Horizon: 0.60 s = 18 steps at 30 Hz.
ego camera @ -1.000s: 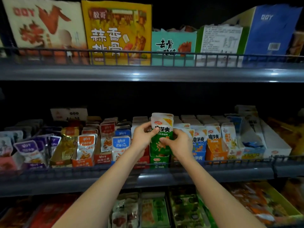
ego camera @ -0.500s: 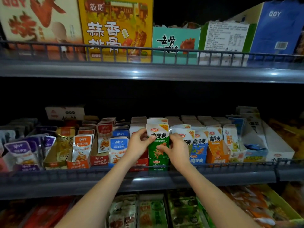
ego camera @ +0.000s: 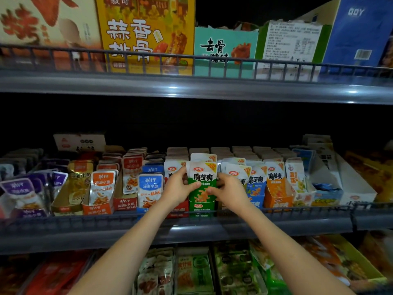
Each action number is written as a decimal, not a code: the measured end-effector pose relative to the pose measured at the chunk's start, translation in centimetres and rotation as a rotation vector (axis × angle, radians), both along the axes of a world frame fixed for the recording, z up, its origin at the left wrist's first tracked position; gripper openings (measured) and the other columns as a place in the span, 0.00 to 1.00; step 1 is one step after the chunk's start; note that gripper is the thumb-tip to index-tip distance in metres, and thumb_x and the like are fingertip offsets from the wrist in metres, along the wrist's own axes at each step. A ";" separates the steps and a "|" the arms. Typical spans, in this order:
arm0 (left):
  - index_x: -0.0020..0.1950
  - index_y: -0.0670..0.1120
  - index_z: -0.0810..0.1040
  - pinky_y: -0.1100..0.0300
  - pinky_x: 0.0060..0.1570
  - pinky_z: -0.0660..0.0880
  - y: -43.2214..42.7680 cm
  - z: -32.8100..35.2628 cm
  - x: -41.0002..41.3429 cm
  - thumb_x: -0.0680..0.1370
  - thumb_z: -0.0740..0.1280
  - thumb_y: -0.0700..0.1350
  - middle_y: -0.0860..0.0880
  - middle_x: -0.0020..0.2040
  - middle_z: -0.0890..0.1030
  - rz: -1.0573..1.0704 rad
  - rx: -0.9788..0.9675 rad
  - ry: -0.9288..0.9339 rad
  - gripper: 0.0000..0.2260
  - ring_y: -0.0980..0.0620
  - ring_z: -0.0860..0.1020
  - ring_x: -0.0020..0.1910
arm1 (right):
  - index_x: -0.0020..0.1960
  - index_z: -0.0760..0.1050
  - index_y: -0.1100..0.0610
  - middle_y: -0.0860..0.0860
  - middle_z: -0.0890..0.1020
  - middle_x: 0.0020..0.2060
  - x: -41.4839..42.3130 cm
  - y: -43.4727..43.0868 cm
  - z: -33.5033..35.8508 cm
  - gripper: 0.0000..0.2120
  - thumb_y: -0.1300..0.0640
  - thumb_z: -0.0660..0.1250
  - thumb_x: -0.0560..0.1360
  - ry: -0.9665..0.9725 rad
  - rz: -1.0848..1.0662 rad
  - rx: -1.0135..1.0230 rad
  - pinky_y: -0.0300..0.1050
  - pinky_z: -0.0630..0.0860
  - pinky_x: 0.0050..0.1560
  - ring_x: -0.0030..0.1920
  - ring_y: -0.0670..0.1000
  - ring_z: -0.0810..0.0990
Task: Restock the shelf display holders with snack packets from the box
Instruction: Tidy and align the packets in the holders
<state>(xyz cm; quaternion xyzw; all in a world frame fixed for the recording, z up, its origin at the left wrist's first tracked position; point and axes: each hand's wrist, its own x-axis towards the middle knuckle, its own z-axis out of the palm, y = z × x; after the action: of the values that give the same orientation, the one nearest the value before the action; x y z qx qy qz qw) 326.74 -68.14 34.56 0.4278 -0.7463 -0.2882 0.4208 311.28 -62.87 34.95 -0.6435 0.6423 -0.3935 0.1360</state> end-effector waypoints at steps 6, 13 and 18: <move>0.63 0.46 0.74 0.64 0.42 0.71 -0.3 0.1 0.2 0.73 0.72 0.45 0.52 0.55 0.79 0.017 -0.008 -0.109 0.20 0.56 0.74 0.48 | 0.57 0.77 0.58 0.50 0.83 0.47 0.0 -0.8 1.2 0.14 0.55 0.71 0.73 -0.027 -0.090 -0.133 0.52 0.81 0.44 0.45 0.49 0.82; 0.64 0.45 0.72 0.61 0.51 0.73 -0.4 -0.3 0.1 0.73 0.73 0.45 0.47 0.59 0.79 -0.028 -0.018 -0.291 0.22 0.51 0.77 0.55 | 0.56 0.76 0.59 0.54 0.83 0.47 -0.5 -1.4 1.4 0.17 0.56 0.74 0.71 0.084 -0.086 0.006 0.49 0.80 0.44 0.43 0.53 0.82; 0.75 0.48 0.59 0.65 0.54 0.72 0.4 0.8 0.2 0.71 0.74 0.41 0.53 0.63 0.71 -0.042 -0.078 0.021 0.37 0.56 0.71 0.61 | 0.74 0.61 0.50 0.47 0.78 0.53 -0.4 -0.6 2.0 0.34 0.57 0.73 0.72 0.034 0.029 -0.109 0.33 0.75 0.40 0.46 0.46 0.79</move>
<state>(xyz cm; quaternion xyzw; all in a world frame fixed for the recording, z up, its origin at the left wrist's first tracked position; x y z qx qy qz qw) 326.98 -67.75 35.36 0.3923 -0.7614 -0.2723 0.4385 310.86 -63.45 36.92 -0.6658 0.6128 -0.4149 0.0952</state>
